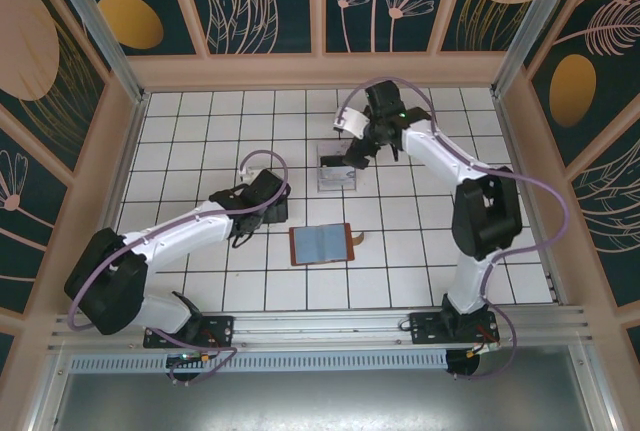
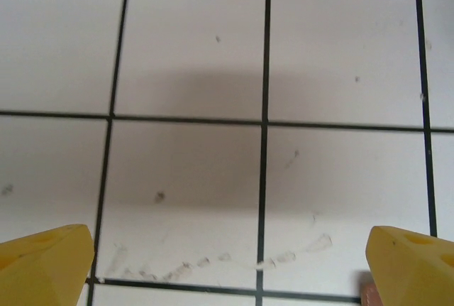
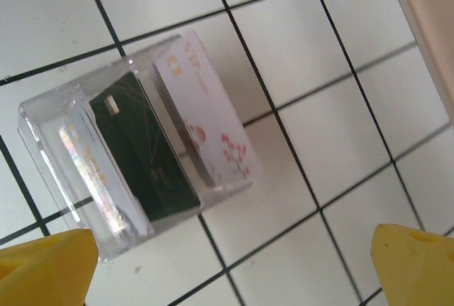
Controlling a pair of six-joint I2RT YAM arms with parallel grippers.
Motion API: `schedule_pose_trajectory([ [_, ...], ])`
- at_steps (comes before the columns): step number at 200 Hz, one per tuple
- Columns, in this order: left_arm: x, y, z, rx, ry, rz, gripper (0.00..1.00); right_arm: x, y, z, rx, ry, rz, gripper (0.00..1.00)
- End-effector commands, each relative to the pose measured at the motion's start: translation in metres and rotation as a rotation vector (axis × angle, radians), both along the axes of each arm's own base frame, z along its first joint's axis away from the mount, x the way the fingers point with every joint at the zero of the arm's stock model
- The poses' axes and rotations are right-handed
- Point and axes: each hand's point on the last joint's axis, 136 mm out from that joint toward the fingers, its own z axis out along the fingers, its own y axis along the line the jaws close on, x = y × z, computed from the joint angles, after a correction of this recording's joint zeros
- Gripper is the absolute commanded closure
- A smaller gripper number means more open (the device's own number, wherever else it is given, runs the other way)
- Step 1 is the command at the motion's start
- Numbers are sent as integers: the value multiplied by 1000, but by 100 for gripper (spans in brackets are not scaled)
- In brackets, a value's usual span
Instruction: Take the credit cards out of the card holder
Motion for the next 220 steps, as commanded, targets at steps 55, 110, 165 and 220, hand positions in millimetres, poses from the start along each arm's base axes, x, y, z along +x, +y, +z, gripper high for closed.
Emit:
schedule_pose_trajectory([
  [55,43,76,40,246,-278,179,1,-22,-62,2,334,-139,-501,1],
  [110,52,143,37,192,-371,352,2,-48,-122,-26,463,-254,-720,1],
  [165,59,179,53,191,-522,376,2,-60,-181,-34,614,-382,-881,1],
  [220,72,187,61,83,-739,331,1,-60,-207,-16,705,-538,-887,1],
])
